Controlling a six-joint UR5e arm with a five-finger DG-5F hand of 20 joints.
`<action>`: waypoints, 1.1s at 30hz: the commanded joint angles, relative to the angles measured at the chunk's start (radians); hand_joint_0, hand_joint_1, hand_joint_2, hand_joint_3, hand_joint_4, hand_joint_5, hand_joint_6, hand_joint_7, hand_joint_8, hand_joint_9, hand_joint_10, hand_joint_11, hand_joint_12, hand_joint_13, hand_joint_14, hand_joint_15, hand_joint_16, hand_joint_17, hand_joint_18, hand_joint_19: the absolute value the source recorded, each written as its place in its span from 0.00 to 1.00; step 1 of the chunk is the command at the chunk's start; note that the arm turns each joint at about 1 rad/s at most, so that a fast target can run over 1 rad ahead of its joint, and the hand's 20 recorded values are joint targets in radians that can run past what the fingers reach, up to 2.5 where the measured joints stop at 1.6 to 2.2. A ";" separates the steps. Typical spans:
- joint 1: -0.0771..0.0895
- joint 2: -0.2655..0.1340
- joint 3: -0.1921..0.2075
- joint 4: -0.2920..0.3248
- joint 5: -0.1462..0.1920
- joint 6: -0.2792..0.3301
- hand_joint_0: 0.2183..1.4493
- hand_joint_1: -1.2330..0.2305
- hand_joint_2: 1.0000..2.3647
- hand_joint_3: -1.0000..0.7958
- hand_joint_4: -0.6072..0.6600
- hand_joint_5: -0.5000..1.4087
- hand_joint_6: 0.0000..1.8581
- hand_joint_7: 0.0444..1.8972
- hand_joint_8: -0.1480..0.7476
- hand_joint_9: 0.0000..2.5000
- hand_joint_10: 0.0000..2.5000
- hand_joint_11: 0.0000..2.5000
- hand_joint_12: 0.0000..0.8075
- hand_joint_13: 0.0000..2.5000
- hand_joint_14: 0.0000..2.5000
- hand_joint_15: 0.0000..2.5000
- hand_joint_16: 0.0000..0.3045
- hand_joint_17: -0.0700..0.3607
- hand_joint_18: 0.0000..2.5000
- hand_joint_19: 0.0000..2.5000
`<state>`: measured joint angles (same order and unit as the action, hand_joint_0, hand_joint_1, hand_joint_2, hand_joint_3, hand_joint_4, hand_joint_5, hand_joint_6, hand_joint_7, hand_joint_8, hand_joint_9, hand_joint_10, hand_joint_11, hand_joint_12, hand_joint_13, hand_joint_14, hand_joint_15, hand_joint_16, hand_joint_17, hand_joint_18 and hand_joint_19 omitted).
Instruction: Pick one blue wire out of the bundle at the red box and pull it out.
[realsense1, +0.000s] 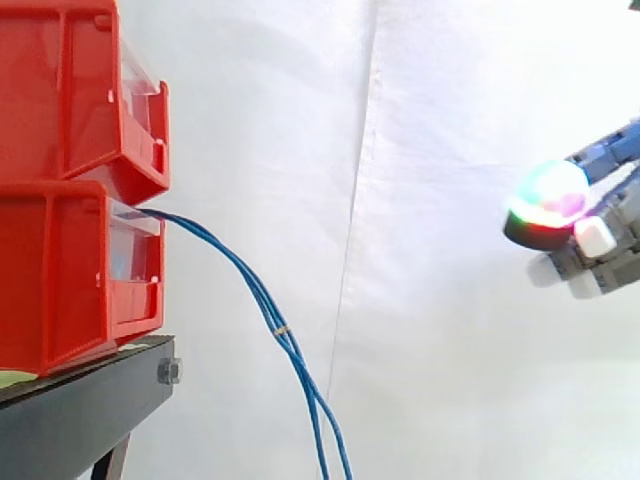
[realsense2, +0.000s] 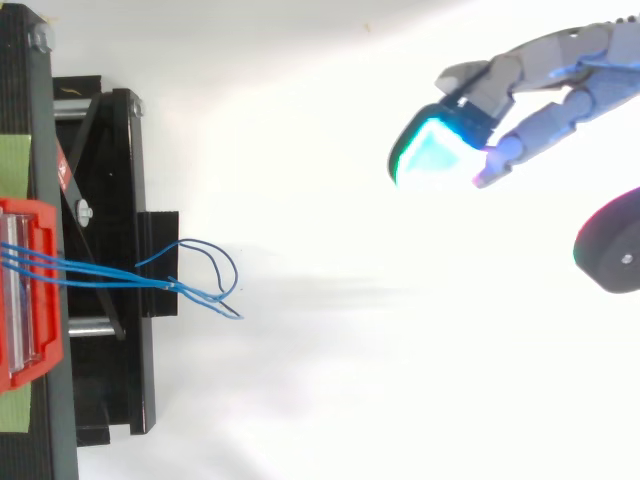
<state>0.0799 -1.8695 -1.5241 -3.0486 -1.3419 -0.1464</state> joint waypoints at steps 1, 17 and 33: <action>0.008 -0.022 0.001 0.066 0.052 -0.009 0.13 0.48 0.00 0.28 0.74 0.19 0.27 0.35 0.48 0.15 0.00 0.00 0.51 0.01 0.00 0.01 0.21 0.50 0.00 0.03; 0.044 -0.184 0.001 0.370 0.125 -0.050 0.15 0.46 0.00 0.28 0.74 0.19 0.27 0.38 0.48 0.20 0.00 0.00 0.49 0.02 0.00 0.01 0.21 0.49 0.00 0.02; 0.067 -0.290 0.002 0.634 0.158 -0.082 0.18 0.41 0.00 0.28 0.76 0.18 0.27 0.39 0.49 0.32 0.00 0.10 0.47 0.11 0.00 0.02 0.21 0.49 0.00 0.03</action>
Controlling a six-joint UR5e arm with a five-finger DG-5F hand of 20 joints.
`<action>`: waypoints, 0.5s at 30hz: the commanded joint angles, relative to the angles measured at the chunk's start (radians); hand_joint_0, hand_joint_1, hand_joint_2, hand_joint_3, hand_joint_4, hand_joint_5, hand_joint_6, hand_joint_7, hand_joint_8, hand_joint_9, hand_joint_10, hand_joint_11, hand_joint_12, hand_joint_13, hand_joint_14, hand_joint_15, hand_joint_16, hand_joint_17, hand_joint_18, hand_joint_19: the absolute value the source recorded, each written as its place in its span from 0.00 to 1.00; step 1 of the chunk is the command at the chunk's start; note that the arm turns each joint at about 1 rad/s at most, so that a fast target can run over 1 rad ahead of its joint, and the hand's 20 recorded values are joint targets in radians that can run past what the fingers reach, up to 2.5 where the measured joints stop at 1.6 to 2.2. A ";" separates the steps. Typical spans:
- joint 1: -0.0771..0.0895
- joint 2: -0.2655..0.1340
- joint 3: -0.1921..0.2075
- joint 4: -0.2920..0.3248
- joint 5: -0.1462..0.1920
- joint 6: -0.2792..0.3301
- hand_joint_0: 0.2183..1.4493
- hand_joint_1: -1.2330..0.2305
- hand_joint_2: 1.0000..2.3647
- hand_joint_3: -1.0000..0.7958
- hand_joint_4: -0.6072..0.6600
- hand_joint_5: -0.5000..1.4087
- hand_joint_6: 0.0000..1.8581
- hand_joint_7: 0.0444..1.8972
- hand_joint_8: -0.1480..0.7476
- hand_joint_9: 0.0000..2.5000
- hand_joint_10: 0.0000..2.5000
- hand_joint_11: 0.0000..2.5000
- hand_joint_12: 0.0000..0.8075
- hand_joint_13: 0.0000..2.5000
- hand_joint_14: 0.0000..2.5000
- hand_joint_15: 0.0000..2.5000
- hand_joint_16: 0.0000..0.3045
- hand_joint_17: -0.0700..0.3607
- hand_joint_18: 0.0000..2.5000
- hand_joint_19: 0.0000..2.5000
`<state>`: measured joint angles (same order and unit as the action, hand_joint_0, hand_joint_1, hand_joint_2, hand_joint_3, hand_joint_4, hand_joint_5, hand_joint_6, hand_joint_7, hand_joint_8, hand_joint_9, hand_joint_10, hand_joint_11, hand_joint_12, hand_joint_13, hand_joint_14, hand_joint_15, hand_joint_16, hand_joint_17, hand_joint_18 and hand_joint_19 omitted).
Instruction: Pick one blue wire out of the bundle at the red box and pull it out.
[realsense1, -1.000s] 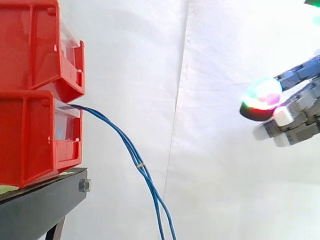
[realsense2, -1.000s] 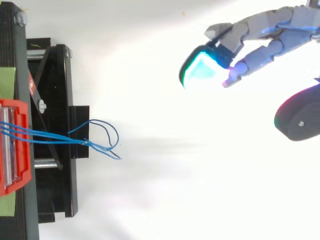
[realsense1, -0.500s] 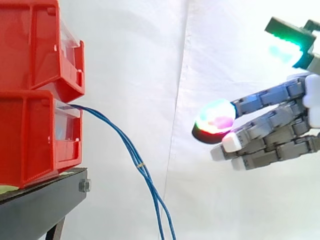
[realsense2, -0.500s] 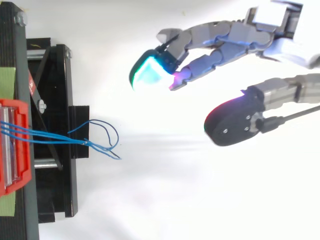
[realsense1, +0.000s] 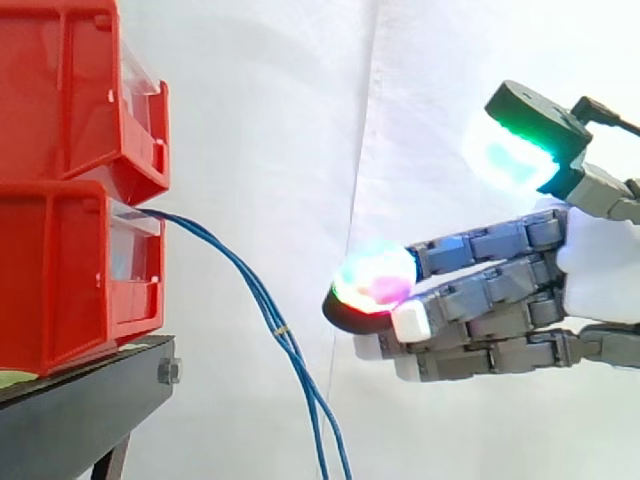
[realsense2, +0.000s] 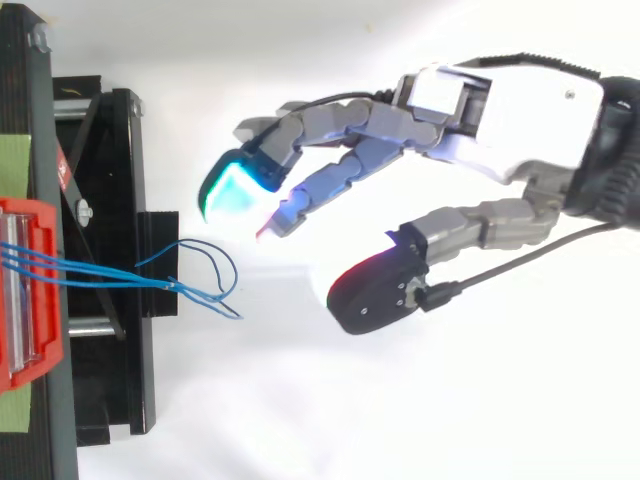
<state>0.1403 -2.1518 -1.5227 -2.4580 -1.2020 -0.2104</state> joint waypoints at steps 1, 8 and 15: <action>0.010 -0.007 -0.001 0.043 0.027 -0.027 0.18 0.41 0.00 0.28 0.76 0.18 0.27 0.38 0.49 0.32 0.00 0.11 0.47 0.11 0.00 0.02 0.21 0.49 0.00 0.03; 0.024 -0.069 0.016 0.096 0.071 -0.046 0.19 0.40 0.00 0.28 0.76 0.19 0.27 0.39 0.49 0.31 0.00 0.10 0.46 0.11 0.00 0.03 0.21 0.49 0.00 0.03; 0.033 -0.174 0.159 0.096 0.075 -0.006 0.19 0.40 0.00 0.28 0.76 0.19 0.27 0.39 0.50 0.31 0.00 0.10 0.46 0.12 0.00 0.03 0.20 0.48 0.00 0.03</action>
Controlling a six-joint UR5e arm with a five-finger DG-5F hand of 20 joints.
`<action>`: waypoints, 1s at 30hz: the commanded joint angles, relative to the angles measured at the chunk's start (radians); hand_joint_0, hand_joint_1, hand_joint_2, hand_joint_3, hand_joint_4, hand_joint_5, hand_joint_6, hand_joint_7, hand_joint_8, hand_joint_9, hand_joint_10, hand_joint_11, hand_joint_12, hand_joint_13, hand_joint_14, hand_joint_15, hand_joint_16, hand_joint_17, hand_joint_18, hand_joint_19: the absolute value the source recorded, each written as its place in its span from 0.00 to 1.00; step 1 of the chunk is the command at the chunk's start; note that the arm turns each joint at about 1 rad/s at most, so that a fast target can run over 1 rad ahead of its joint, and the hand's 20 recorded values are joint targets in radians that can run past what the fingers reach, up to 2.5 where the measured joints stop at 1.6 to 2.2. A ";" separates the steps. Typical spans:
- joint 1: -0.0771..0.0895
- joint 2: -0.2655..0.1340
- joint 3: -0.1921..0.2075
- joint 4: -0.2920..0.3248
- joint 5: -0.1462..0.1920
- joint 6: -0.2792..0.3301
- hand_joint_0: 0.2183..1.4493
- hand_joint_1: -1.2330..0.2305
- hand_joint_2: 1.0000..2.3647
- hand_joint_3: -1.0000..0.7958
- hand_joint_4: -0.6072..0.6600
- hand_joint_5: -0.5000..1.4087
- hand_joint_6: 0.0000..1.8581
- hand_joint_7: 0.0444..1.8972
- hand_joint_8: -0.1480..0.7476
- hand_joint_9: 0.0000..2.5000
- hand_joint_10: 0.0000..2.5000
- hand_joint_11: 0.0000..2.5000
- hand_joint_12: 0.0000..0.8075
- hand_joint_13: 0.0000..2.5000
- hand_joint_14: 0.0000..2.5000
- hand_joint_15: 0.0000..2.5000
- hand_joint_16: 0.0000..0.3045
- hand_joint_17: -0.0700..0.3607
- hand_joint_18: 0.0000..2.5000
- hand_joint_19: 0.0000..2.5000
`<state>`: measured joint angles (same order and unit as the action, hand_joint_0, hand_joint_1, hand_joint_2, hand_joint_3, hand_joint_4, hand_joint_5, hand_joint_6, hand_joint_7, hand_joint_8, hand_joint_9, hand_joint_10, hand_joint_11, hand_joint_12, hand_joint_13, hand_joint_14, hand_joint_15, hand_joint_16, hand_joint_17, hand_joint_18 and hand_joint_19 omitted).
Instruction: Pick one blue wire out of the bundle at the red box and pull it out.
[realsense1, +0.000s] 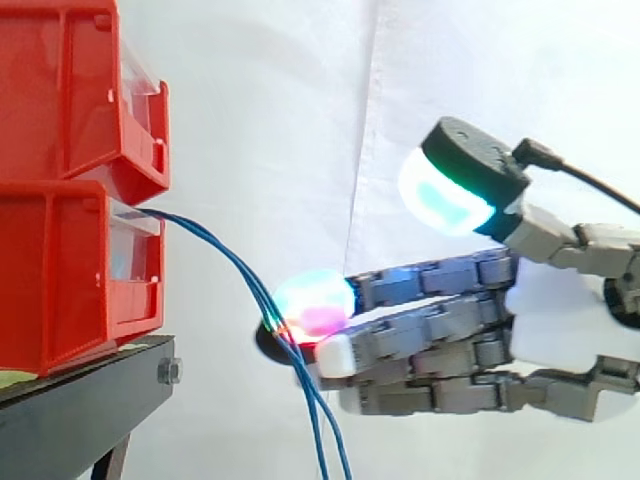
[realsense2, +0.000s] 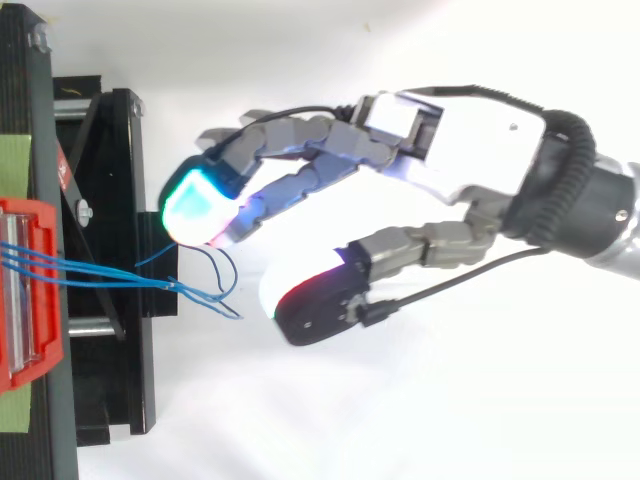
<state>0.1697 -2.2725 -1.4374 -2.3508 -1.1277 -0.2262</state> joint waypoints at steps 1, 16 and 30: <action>0.004 -0.055 0.080 -0.012 0.000 0.010 0.19 0.40 0.00 0.28 0.76 0.19 0.27 0.40 0.49 0.31 0.00 0.10 0.45 0.12 0.00 0.03 0.20 0.48 0.00 0.04; 0.045 -0.119 0.118 0.027 0.046 0.038 0.22 0.37 0.00 0.28 0.76 0.20 0.27 0.45 0.48 0.31 0.00 0.11 0.43 0.12 0.00 0.03 0.19 0.47 0.00 0.04; 0.043 -0.119 0.118 0.025 0.043 0.042 0.25 0.36 0.00 0.31 0.75 0.20 0.27 0.51 0.47 0.31 0.00 0.11 0.42 0.13 0.00 0.04 0.18 0.45 0.00 0.06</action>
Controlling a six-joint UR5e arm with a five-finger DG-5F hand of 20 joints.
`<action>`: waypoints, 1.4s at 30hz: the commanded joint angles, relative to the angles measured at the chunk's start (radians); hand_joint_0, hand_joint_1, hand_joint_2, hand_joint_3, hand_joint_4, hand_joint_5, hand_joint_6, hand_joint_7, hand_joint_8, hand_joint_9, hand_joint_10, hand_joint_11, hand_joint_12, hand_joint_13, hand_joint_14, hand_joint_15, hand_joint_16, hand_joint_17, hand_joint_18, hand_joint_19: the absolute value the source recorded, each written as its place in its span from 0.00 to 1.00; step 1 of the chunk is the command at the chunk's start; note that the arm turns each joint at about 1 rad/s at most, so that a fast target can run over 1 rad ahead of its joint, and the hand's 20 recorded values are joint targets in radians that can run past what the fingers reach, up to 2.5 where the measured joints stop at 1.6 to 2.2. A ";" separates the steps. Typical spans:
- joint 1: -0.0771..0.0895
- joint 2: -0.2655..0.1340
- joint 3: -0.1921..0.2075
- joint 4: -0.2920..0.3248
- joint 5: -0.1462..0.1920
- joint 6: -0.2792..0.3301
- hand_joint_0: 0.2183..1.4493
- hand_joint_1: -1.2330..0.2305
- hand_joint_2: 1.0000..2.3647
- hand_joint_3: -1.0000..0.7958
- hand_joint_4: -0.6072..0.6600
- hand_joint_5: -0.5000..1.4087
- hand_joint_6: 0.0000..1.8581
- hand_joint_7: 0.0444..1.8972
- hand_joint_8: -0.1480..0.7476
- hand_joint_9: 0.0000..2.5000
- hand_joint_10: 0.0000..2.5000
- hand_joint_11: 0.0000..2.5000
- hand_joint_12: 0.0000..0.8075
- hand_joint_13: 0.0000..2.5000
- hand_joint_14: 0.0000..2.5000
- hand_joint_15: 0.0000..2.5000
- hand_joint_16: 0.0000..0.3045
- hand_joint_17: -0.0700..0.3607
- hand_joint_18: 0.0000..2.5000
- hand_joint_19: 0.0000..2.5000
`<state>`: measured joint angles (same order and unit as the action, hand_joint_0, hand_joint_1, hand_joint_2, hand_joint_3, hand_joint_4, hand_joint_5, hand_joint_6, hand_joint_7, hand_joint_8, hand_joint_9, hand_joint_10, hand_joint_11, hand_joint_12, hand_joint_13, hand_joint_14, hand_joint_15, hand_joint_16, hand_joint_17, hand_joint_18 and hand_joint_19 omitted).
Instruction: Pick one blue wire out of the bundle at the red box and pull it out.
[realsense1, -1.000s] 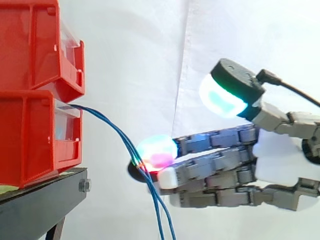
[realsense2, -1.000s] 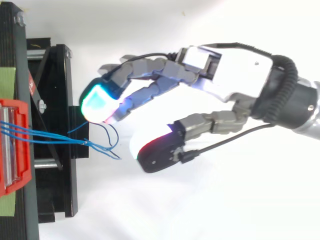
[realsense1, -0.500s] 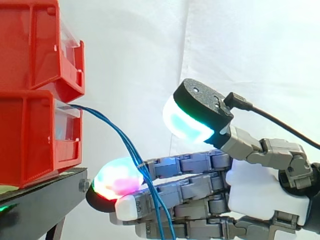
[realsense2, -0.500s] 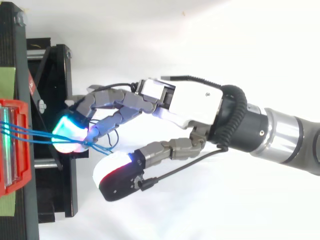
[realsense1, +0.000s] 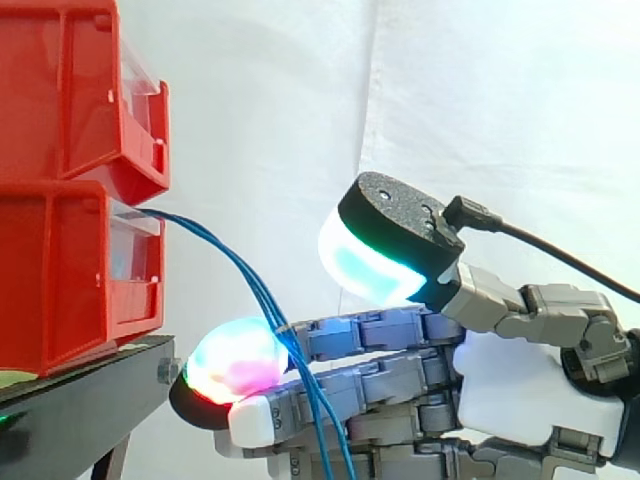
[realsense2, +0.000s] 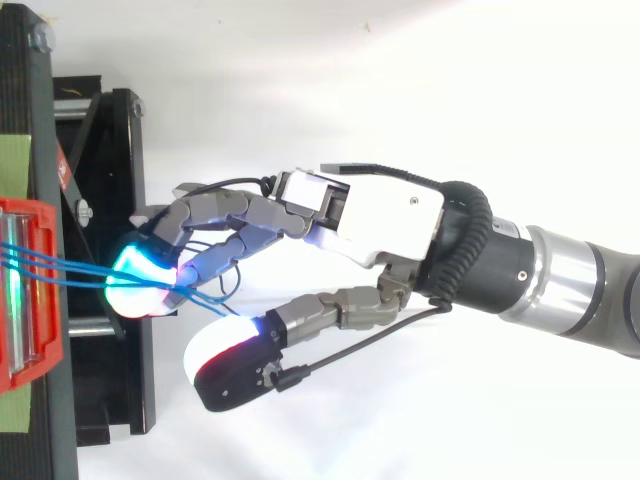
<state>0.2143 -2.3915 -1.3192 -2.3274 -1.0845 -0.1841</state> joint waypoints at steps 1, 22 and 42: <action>-0.003 0.000 0.000 0.002 -0.002 0.000 0.25 0.36 0.00 0.31 0.75 0.20 0.27 0.51 0.48 0.31 0.00 0.11 0.42 0.13 0.00 0.04 0.18 0.45 0.00 0.06; -0.013 0.000 0.000 0.003 -0.005 0.005 0.30 0.34 0.01 0.35 0.71 0.21 0.27 0.62 0.47 0.32 0.00 0.12 0.40 0.15 0.00 0.04 0.17 0.43 0.03 0.07; -0.026 0.000 0.000 0.014 -0.002 -0.003 0.32 0.32 0.01 0.38 0.68 0.21 0.31 0.64 0.47 0.32 0.00 0.13 0.39 0.16 0.00 0.05 0.17 0.43 0.05 0.07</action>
<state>0.1899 -2.3914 -1.3193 -2.3160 -1.0860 -0.1869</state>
